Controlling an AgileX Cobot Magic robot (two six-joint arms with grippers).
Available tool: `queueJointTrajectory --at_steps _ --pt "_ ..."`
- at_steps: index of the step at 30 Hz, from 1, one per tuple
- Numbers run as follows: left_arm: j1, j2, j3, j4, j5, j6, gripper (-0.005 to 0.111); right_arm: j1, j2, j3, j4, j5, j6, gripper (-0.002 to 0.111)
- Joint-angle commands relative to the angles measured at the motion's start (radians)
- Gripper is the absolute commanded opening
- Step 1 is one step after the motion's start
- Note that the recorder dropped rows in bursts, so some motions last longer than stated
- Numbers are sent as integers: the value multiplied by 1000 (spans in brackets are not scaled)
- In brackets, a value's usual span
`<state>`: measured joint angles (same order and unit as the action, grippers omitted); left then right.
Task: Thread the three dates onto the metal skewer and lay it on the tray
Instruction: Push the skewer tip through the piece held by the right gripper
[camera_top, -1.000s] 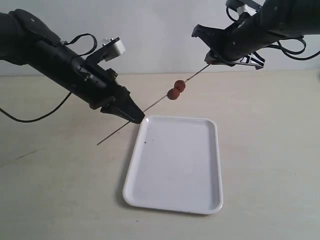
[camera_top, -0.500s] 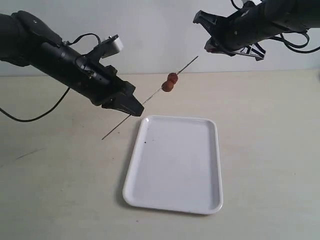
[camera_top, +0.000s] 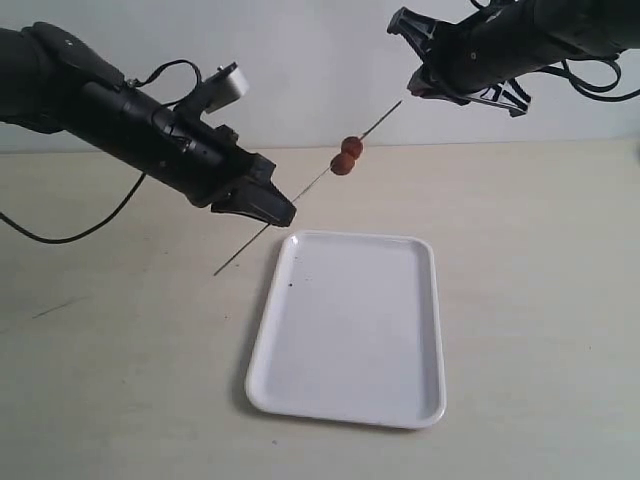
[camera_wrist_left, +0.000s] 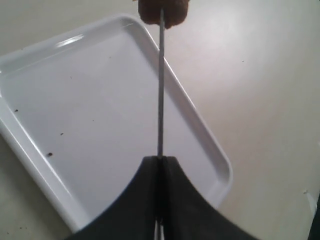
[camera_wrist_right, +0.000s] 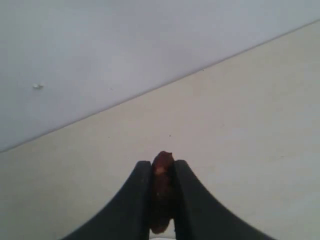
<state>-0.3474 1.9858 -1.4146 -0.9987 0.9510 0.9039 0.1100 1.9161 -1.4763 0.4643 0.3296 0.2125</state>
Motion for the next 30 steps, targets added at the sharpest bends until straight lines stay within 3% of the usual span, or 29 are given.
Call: queueJointTrajectory --at_steps 1,24,30 --pt "-3 -3 -7 -28 9 11 0 -5 -9 3 8 -11 -10 12" --pt "-3 -3 -7 -58 46 57 0 -5 -9 3 8 -19 -10 12" --pt "-3 -3 -7 -62 42 59 0 -5 -9 3 8 -15 -3 28"
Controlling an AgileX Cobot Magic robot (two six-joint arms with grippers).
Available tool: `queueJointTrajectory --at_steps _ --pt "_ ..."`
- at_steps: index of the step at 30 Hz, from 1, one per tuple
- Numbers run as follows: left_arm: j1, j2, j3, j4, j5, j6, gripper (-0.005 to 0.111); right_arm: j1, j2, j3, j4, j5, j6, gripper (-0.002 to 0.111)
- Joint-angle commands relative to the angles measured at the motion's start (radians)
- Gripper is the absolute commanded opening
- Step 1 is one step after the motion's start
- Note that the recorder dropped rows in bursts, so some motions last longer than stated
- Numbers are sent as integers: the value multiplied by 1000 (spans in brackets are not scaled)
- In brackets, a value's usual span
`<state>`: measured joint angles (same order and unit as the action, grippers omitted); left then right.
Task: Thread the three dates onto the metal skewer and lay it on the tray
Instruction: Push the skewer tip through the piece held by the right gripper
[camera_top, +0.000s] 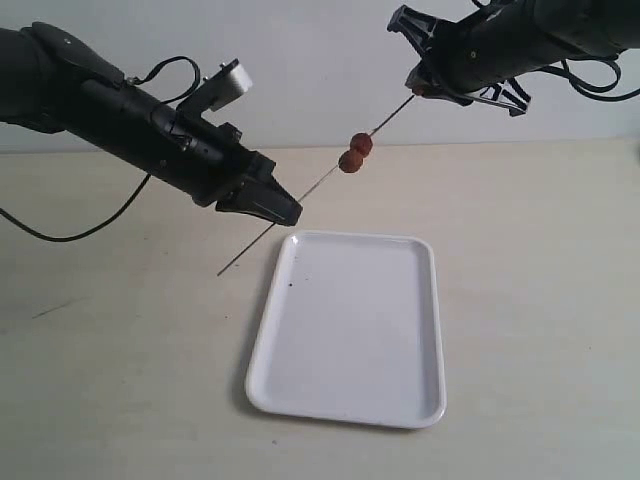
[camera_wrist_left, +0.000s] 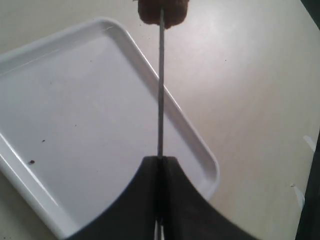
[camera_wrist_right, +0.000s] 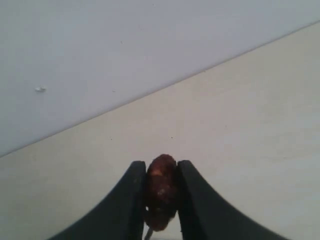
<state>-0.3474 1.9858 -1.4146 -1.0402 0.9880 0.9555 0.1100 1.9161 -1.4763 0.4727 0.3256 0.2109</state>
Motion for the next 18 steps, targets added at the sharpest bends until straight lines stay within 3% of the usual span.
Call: queueJointTrajectory --at_steps 1,18 --pt "-3 -3 -7 -21 3 8 0 -5 -9 3 0 -9 -2 28" --pt "-3 -3 -7 -74 -13 62 0 -5 -9 3 0 20 -9 27"
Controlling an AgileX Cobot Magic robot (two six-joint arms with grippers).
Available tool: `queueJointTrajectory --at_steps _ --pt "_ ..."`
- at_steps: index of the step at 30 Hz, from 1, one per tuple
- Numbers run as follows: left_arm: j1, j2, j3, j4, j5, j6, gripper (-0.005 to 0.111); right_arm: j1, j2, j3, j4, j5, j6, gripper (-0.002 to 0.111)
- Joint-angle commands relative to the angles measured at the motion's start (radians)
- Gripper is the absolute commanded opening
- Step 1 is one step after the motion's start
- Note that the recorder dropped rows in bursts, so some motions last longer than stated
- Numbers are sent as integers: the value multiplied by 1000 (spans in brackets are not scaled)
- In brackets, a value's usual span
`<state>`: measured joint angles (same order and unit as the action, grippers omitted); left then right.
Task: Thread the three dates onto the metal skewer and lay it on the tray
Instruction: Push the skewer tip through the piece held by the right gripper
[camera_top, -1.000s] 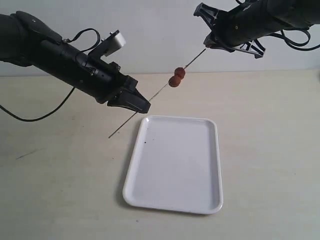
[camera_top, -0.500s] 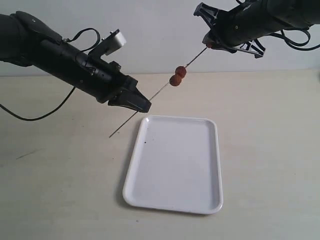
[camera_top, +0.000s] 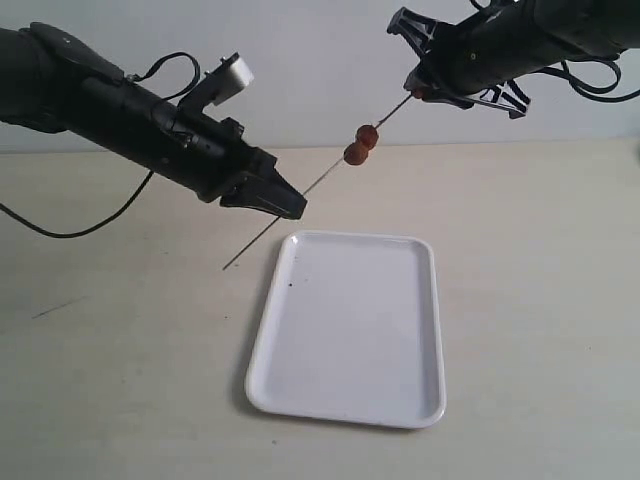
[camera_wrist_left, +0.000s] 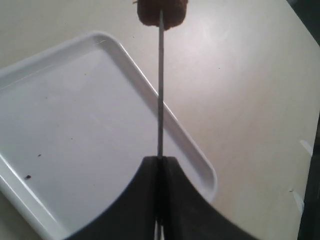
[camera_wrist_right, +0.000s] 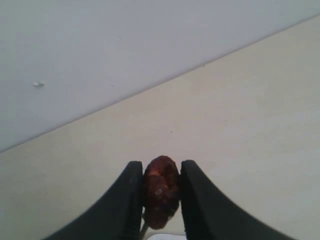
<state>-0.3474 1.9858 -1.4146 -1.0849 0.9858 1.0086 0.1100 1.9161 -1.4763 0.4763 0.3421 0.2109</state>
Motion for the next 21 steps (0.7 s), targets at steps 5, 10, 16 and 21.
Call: queueJointTrajectory --at_steps 5,10,16,21 --pt "-3 -3 -7 -69 -48 57 0 -5 -9 3 59 28 -89 27" --pt "-37 -3 -7 -95 -91 98 0 -5 -9 3 155 56 -180 27" --pt "-100 11 -7 -103 -220 126 0 -5 -9 3 180 90 -205 27" --pt "-125 15 -7 -112 -311 139 0 -5 -9 3 181 109 -219 27"
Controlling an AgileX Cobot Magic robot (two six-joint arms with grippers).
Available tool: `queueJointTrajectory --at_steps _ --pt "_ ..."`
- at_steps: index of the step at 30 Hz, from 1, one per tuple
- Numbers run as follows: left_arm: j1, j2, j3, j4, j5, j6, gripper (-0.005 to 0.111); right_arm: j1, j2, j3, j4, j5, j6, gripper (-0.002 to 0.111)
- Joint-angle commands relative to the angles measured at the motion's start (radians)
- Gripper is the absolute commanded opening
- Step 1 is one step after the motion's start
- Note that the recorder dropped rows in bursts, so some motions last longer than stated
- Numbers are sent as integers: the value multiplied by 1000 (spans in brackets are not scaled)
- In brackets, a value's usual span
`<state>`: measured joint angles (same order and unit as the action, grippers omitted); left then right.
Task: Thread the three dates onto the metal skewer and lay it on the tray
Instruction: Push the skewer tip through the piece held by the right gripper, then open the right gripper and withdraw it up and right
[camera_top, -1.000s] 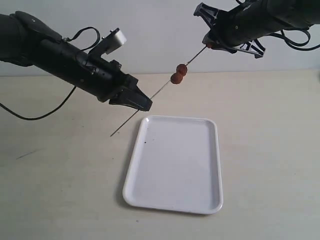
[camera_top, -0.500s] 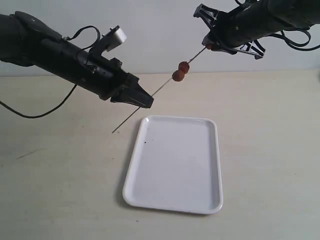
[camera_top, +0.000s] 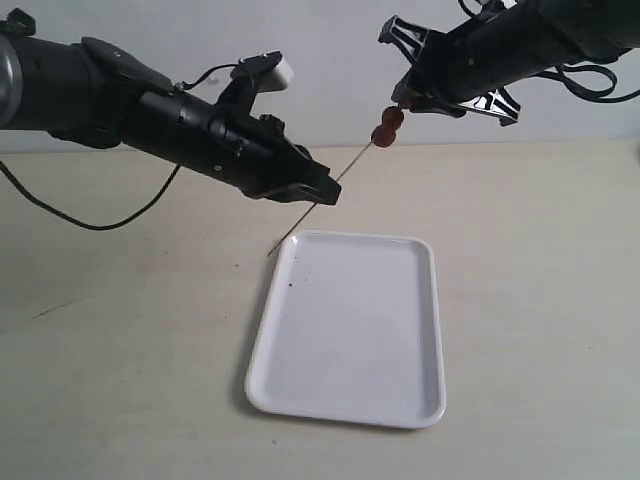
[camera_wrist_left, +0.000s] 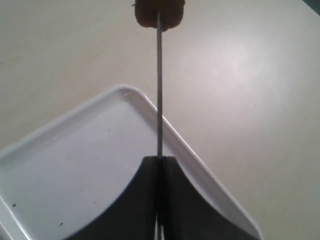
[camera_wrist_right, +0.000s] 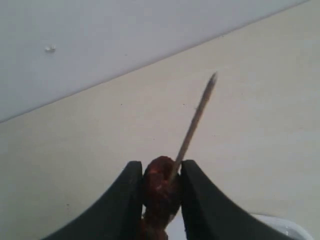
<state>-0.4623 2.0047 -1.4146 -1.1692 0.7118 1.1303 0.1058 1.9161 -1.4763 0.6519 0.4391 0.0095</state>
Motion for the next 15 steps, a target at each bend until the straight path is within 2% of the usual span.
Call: queueJointTrajectory --at_steps 1,4,8,10,15 --pt "-10 -4 -7 -29 -53 17 0 -1 -9 3 6 11 -25 27" --pt "-10 -4 -7 -29 -63 17 0 -1 -9 3 6 10 -39 29" --pt "-10 -4 -7 -22 -63 17 0 -1 -9 3 8 -6 -44 53" --pt "-10 -4 -7 -11 -63 17 0 -1 -9 3 8 -22 -44 62" --pt "-2 -4 -7 56 -61 -47 0 -1 -47 3 -7 -52 -44 66"
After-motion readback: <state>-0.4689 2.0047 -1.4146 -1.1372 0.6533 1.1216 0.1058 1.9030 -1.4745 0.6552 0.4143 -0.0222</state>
